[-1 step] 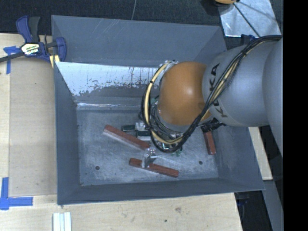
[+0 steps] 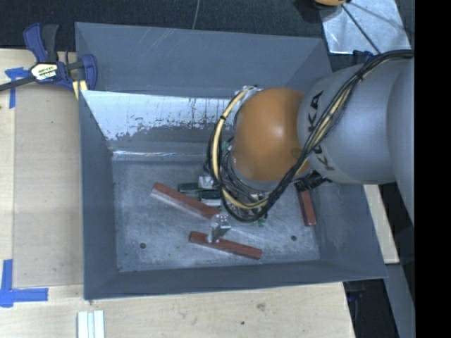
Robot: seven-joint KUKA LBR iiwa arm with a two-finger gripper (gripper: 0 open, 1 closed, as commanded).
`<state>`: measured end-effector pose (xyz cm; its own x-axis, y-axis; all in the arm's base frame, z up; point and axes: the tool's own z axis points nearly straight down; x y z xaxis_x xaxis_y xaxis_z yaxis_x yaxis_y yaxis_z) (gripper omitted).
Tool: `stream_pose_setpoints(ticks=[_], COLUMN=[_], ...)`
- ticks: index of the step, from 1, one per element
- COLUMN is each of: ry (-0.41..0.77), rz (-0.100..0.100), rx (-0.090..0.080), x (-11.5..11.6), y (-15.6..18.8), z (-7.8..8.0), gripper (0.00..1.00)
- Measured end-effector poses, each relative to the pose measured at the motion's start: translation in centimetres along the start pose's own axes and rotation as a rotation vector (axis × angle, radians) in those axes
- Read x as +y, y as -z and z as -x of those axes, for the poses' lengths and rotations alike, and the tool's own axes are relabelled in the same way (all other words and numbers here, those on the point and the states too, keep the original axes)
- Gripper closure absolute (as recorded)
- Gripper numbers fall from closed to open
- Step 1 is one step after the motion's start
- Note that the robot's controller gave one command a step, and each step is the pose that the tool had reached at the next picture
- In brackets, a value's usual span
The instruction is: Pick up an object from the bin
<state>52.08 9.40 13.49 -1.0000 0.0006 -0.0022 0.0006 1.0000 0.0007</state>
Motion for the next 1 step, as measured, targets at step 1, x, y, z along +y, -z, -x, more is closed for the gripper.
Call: stream_pose_setpoints(ticks=[1], ry=[-0.078], rz=[0.001], rx=[-0.006], x=[2.32], y=[-5.18], z=[3.92], gripper=[0.0])
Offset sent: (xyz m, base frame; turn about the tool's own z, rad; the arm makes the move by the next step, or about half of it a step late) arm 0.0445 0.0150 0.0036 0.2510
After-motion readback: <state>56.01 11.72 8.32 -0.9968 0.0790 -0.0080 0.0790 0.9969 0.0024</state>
